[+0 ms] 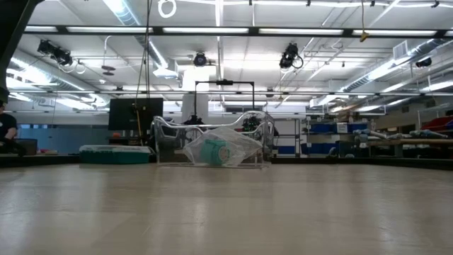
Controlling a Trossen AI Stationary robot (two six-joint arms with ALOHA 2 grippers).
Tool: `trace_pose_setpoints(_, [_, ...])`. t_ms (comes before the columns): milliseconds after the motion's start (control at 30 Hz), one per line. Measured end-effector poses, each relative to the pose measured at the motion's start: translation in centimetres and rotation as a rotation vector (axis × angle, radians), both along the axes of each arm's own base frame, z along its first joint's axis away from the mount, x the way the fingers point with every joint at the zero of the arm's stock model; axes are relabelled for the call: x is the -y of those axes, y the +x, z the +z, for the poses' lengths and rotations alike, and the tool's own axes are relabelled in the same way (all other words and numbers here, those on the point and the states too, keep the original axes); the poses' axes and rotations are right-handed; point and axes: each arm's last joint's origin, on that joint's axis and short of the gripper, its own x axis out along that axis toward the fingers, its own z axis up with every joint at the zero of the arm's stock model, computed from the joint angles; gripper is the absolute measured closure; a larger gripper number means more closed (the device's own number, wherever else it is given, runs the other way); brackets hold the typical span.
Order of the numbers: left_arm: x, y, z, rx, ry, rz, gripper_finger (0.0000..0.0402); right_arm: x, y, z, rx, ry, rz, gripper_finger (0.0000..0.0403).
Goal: Roll bandage
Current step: Roll the blue bandage
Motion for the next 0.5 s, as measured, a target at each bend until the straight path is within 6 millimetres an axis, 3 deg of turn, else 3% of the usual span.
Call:
trace_pose_setpoints(367, [0.0,0.0,0.0,0.001,0.002,-0.011,0.0376,1.5,-1.5,-1.1,-0.028,0.024,-0.140,0.0230])
trace_pose_setpoints(500, [0.0,0.0,0.0,0.001,0.006,-0.011,0.0376,1.8,-1.9,-0.3,0.048,0.066,-0.153,0.0239])
